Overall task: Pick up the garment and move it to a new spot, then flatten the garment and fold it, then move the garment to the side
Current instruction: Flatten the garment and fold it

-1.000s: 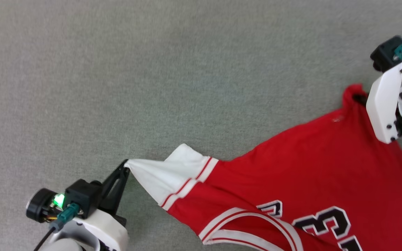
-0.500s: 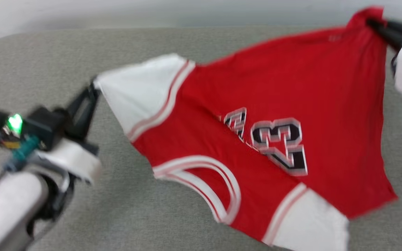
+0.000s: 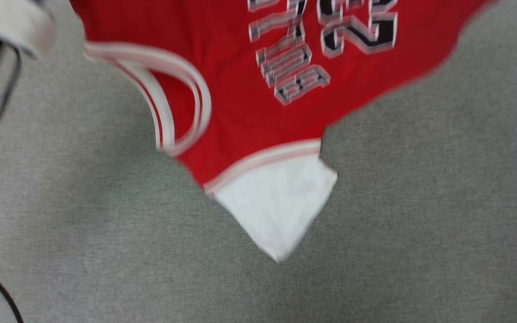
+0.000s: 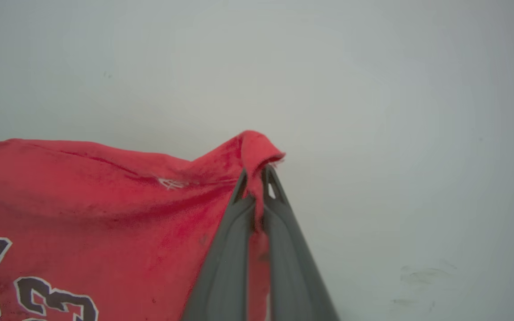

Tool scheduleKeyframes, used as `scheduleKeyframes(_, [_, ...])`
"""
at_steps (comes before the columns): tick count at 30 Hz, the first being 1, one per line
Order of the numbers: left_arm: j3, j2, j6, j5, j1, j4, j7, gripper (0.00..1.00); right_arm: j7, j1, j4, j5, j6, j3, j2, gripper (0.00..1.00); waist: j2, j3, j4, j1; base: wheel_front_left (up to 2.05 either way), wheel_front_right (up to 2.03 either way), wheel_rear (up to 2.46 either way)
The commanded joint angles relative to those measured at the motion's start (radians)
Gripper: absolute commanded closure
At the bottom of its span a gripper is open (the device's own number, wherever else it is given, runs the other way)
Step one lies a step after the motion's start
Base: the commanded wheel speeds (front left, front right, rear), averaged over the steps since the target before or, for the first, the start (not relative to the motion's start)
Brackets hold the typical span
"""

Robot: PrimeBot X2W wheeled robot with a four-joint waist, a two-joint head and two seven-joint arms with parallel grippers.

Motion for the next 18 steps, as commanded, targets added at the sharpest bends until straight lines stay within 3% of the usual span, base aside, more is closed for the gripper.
scheduleKeyframes(1, [0.004,-0.004,-0.014,0.017,-0.048,0.017,0.010,1.00,-0.003,-0.038,0.013,-0.022,-0.001,-0.014,0.017,1.00,-0.0001,0.039,-0.008,-0.0001,0.00,0.00,0.00])
scheduleKeyframes(9, [0.015,-0.097,-0.126,0.066,-0.397,0.191,0.048,1.00,0.020,-0.279,0.090,-0.169,-0.001,-0.065,0.095,1.00,-0.0001,0.150,0.000,-0.0001,0.00,0.00,0.00])
scheduleKeyframes(18, [0.025,-0.209,-0.214,0.096,-0.725,0.444,0.013,1.00,-0.016,-0.528,0.222,-0.282,-0.001,-0.083,0.155,1.00,-0.0001,0.236,0.015,-0.0001,0.00,0.00,0.00])
